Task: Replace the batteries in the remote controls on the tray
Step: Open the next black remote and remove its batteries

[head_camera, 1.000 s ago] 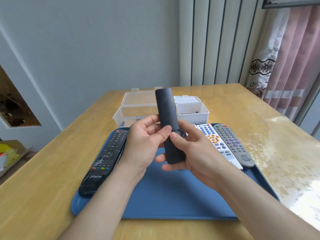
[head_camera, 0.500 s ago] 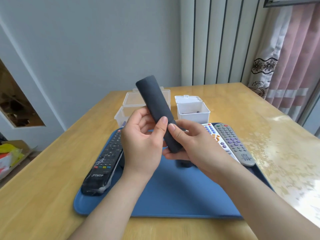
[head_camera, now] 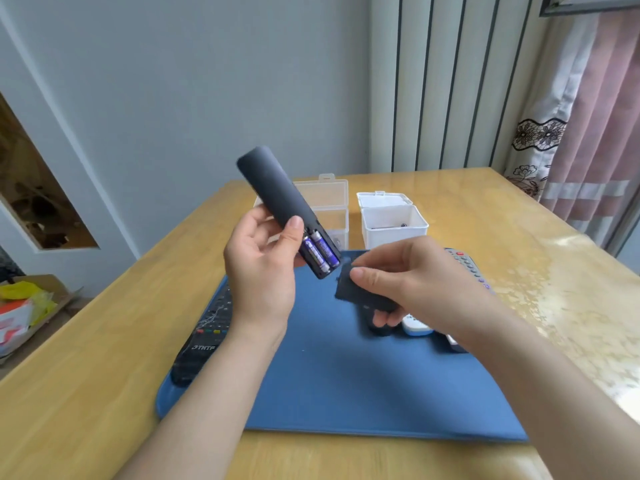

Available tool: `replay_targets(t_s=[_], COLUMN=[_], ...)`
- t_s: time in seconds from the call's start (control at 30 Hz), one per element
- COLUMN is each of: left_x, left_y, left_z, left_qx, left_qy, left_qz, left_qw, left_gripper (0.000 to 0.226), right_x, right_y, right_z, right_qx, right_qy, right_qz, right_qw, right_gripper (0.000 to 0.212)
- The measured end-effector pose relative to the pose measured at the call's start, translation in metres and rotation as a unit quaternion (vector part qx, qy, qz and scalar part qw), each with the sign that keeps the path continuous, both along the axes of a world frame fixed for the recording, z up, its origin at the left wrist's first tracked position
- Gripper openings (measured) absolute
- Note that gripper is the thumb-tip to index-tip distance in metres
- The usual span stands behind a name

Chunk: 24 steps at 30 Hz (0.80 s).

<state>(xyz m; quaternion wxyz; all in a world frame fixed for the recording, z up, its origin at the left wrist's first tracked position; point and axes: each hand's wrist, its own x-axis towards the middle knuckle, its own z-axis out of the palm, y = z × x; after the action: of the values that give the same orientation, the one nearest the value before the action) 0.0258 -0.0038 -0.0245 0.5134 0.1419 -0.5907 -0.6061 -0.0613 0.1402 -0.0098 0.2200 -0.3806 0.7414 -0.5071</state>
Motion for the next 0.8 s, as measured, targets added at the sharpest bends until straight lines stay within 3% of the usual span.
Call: replay_targets(t_s=[0.1,0.17,0.2,0.23,0.33,0.47,0.6,0.67,0.73,0.8], left_x=[-0.001,-0.001,-0.001,-0.001,0.0,0.001,-0.002,-0.002,0.002,0.004], left_y=[0.002,0.004,0.004,0.004,0.001,0.003,0.008,0.005,0.003,0.009], left_z=[-0.001,-0.001,0.0,0.001,0.003,0.001,-0.003,-0.003,-0.002,-0.003], left_qx=[0.063,0.07,0.072,0.074,0.083,0.079,-0.005,-0.093,-0.233,-0.364], left_qy=[-0.04,-0.042,-0.036,-0.027,-0.015,-0.05,-0.103,-0.103,-0.099,-0.121], left_qz=[-0.075,-0.101,-0.107,-0.108,-0.11,-0.141,-0.132,-0.038,0.05,0.061], left_qw=[0.994,0.992,0.991,0.991,0.99,0.986,0.986,0.99,0.966,0.921], left_gripper=[0.015,0.016,0.016,0.015,0.014,0.014,0.02,0.031,0.034,0.034], right_x=[0.01,0.013,0.012,0.009,0.002,0.005,0.011,0.008,0.005,0.003], right_y=[-0.008,-0.012,-0.012,-0.012,-0.008,-0.01,-0.01,-0.011,-0.012,-0.012], right_z=[-0.009,-0.015,-0.016,-0.016,-0.009,-0.009,-0.009,-0.01,-0.011,-0.014], right_qx=[0.098,0.13,0.121,0.101,0.051,-0.079,-0.168,-0.194,-0.204,-0.207], right_qy=[0.168,0.269,0.277,0.249,0.04,-0.233,-0.288,-0.29,-0.269,-0.244], right_qz=[0.028,0.01,-0.005,-0.017,-0.017,0.024,0.069,0.042,0.018,0.018], right_qw=[0.981,0.954,0.953,0.963,0.998,0.969,0.94,0.936,0.941,0.947], right_gripper=[0.037,0.037,0.031,0.025,0.016,0.026,0.022,0.021,0.021,0.021])
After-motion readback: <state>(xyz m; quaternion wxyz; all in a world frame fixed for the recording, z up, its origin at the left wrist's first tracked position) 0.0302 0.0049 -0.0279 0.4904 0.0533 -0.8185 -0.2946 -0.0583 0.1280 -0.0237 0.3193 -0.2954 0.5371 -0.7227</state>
